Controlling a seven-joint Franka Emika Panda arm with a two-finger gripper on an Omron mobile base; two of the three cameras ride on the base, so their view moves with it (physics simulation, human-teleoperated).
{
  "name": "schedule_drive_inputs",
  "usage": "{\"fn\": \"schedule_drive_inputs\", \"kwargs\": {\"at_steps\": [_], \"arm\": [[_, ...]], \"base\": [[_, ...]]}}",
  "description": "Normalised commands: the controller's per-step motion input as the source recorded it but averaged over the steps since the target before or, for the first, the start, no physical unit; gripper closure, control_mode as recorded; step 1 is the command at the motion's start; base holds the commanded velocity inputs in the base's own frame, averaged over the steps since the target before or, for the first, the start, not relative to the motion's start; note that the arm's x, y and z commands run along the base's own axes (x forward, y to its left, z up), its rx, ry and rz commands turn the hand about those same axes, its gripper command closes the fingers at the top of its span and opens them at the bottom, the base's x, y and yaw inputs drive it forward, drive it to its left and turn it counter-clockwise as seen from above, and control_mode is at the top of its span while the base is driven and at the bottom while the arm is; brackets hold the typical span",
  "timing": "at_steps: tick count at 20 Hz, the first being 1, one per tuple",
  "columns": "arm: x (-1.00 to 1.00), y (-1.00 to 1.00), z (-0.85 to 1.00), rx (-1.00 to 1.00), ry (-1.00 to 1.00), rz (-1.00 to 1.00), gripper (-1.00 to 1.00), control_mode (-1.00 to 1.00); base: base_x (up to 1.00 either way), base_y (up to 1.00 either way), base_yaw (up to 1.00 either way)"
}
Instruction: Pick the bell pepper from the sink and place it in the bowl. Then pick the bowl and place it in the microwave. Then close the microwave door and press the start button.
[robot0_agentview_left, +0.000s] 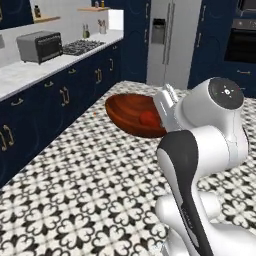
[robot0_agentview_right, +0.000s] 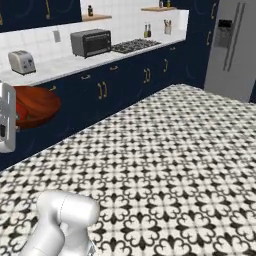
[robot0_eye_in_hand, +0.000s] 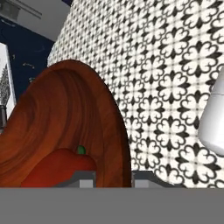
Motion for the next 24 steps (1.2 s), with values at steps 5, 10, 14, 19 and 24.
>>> {"fn": "schedule_drive_inputs", "kwargs": {"at_steps": [5, 10, 14, 19, 24], "arm": [[0.00, 0.00, 0.00, 0.00, 0.00, 0.00, 1.00, 1.00], [0.00, 0.00, 0.00, 0.00, 0.00, 0.00, 1.00, 1.00], [0.00, 0.00, 0.00, 0.00, 0.00, 0.00, 1.00, 1.00], [0.00, 0.00, 0.00, 0.00, 0.00, 0.00, 1.00, 1.00], [0.00, 0.00, 0.00, 0.00, 0.00, 0.00, 1.00, 1.00]], "base": [[0.31, -0.43, -0.59], [0.38, -0.49, -0.58], [0.65, -0.78, -0.47], [0.96, -0.68, -0.33], [1.00, -0.51, -0.17]]}}
